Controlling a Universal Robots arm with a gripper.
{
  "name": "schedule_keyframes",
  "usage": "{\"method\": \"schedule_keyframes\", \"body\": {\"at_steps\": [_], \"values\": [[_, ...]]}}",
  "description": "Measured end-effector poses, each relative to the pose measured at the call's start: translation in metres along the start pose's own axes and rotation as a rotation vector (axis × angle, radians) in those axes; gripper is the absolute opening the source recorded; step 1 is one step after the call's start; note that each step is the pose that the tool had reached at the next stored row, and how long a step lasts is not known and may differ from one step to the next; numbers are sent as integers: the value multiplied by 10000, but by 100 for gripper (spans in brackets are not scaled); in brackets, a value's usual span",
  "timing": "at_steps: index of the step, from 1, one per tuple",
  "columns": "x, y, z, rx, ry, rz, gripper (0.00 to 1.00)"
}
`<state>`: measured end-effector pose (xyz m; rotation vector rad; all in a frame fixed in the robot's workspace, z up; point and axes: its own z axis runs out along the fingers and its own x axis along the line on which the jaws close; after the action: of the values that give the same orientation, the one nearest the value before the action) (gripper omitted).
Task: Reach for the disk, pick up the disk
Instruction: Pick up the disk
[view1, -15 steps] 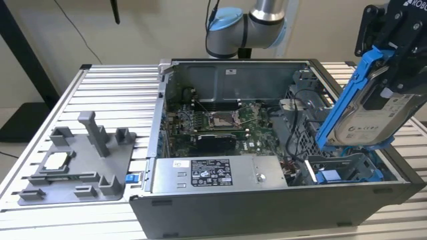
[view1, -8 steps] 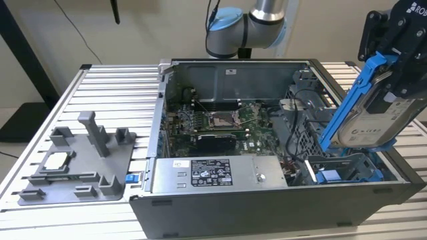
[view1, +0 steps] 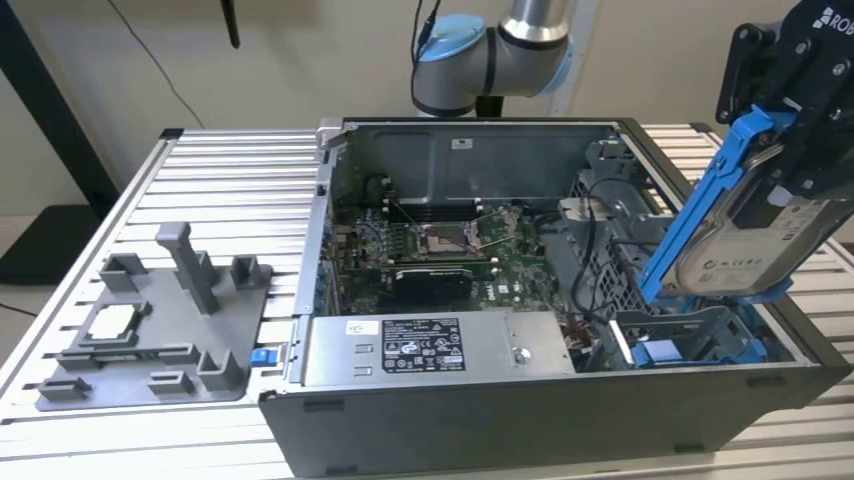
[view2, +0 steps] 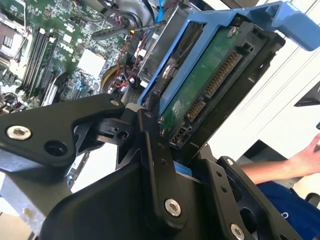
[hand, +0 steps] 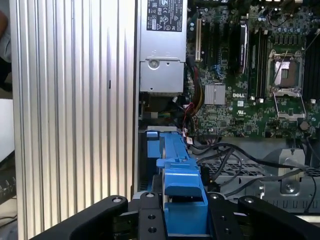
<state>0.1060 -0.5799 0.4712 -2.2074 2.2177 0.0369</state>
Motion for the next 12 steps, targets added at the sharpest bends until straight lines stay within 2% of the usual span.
{"method": "schedule_keyframes", "body": {"at_steps": [12], "values": [[2, -1, 70, -7, 4, -264, 0]]}}
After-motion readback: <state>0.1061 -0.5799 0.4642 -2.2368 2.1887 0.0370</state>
